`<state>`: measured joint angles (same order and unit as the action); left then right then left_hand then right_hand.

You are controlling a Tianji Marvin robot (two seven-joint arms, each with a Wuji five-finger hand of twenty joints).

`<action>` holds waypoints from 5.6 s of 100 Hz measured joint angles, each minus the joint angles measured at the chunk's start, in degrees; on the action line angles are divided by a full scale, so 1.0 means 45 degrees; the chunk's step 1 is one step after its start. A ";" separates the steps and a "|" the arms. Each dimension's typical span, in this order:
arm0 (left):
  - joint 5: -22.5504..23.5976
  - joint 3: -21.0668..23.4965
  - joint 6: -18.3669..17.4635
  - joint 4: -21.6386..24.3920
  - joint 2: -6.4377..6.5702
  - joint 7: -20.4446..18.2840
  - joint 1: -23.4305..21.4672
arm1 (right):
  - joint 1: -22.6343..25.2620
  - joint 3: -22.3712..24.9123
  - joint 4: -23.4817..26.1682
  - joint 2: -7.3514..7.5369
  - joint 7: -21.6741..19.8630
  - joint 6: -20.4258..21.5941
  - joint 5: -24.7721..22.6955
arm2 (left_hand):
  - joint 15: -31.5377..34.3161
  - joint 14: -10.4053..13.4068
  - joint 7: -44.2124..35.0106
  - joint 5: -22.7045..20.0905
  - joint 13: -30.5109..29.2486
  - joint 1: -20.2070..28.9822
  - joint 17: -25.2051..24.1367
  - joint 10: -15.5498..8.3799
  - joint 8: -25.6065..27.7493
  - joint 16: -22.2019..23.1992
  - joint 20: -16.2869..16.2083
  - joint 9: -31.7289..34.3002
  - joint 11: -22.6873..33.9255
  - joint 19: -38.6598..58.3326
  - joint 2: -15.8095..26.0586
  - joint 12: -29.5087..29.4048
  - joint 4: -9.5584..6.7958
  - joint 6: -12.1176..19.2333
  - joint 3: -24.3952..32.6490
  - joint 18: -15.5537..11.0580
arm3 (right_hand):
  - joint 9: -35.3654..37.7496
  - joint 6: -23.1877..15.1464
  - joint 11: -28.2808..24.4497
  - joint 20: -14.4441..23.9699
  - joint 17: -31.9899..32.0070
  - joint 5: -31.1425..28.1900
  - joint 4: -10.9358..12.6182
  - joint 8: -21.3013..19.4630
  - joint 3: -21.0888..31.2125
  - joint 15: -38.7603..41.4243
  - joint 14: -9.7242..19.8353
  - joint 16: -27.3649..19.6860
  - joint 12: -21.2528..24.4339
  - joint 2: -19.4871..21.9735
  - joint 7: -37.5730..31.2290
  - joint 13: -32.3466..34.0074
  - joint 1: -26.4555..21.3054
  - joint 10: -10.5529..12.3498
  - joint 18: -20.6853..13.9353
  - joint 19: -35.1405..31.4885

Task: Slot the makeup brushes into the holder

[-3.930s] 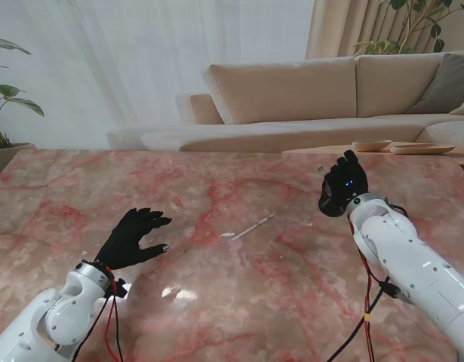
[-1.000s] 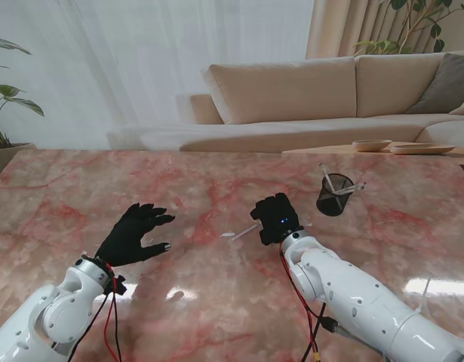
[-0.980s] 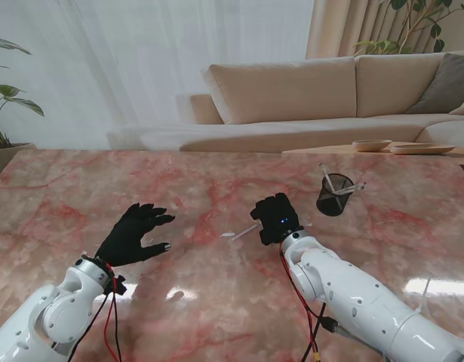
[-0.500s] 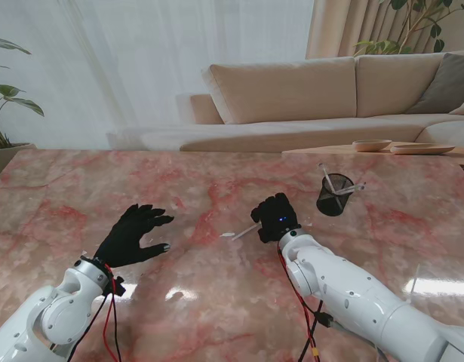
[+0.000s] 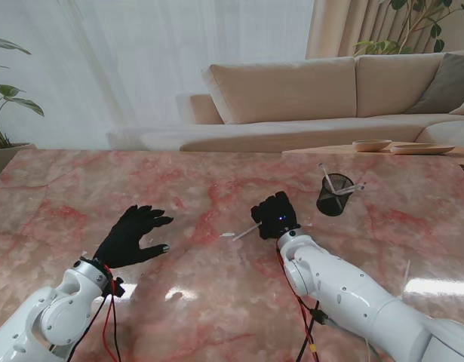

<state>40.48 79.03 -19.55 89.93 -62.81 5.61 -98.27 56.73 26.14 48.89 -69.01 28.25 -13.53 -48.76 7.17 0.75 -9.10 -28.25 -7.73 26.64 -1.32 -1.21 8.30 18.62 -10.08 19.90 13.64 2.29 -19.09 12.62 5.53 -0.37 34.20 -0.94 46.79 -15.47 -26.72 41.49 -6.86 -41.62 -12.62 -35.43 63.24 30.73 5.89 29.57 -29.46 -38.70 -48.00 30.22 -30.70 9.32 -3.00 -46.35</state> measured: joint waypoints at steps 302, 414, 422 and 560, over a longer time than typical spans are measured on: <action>0.0086 0.0132 -0.0447 -0.0134 -0.0024 0.0499 0.0008 | 0.4883 0.9202 0.7373 0.1701 -0.1694 0.0326 -0.6252 | -0.0001 0.0000 0.0000 0.0000 0.0000 0.0001 0.0004 0.0000 0.0000 0.0000 0.0159 0.0000 0.0000 -0.0017 0.0000 0.0000 -0.0001 0.0002 0.0000 0.0000 | -0.1194 -0.0372 -0.1334 0.0450 0.0764 -0.1540 -0.0145 -0.6113 0.3011 0.0836 0.0408 0.0205 -0.1589 -0.1059 0.1134 -0.1591 0.1255 -0.0123 -0.0478 -0.0153; -0.0421 -0.0611 -0.0473 -0.1644 -0.0081 0.0593 0.0983 | 0.1610 0.7106 0.2885 0.2851 -0.1755 -0.2328 -0.8503 | -0.0001 0.0000 0.0000 0.0000 0.0033 0.0001 0.0004 0.0000 0.0000 0.0000 0.0298 0.0000 -0.0001 -0.0026 0.0000 0.0000 -0.0002 0.0002 0.0001 0.0000 | -0.1184 -0.0372 -0.1627 0.0455 0.0852 -0.1542 -0.0145 -0.5586 0.3004 0.1105 0.0311 0.0510 -0.1589 -0.1271 0.0715 -0.1591 0.1234 -0.0230 -0.0356 -0.0651; -0.0455 -0.0606 -0.0460 -0.1644 -0.0082 0.0587 0.0973 | 0.1367 0.6686 0.2665 0.2909 -0.1851 -0.2461 -0.8507 | -0.0001 0.0000 0.0000 0.0000 0.0034 0.0001 0.0004 0.0000 0.0000 0.0000 0.0298 0.0000 -0.0001 -0.0031 0.0000 0.0000 -0.0002 0.0002 0.0001 0.0000 | -0.1184 -0.0371 -0.1630 0.0455 0.0852 -0.1542 -0.0142 -0.5457 0.3003 0.1109 0.0306 0.0510 -0.1589 -0.1320 0.0638 -0.1591 0.1233 -0.0239 -0.0352 -0.0659; -0.0411 -0.0390 -0.0315 -0.1545 -0.0082 0.0563 0.0745 | -0.0099 0.4089 0.1695 0.3055 -0.2384 -0.0932 -0.7256 | -0.0001 0.0000 0.0000 0.0000 0.0037 0.0015 0.0004 0.0018 0.0000 0.0000 0.0616 0.0000 0.0000 -0.0107 0.0000 0.0000 -0.0002 0.0002 0.0001 0.0000 | -0.1193 0.1725 -0.0690 0.0170 0.1281 -0.1556 -0.0089 0.2932 0.0889 0.0741 0.0291 0.0510 -0.1106 0.2182 0.0174 -0.1540 0.1787 -0.0230 -0.0289 -0.1048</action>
<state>38.63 77.28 -20.96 82.98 -63.18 8.14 -94.92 56.28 44.54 56.52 -55.26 17.53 -17.72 -81.41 7.16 0.75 -9.10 -28.25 -7.56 26.70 -1.30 -1.13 8.30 18.62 -7.30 19.90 13.64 1.81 -19.09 12.62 5.52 -0.35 34.20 -0.94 41.42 -7.71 -29.83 42.26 -1.09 -48.63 -13.02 -22.23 67.24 34.07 7.20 31.86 -34.44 -28.88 -47.22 23.29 -22.66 8.29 -4.30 -51.07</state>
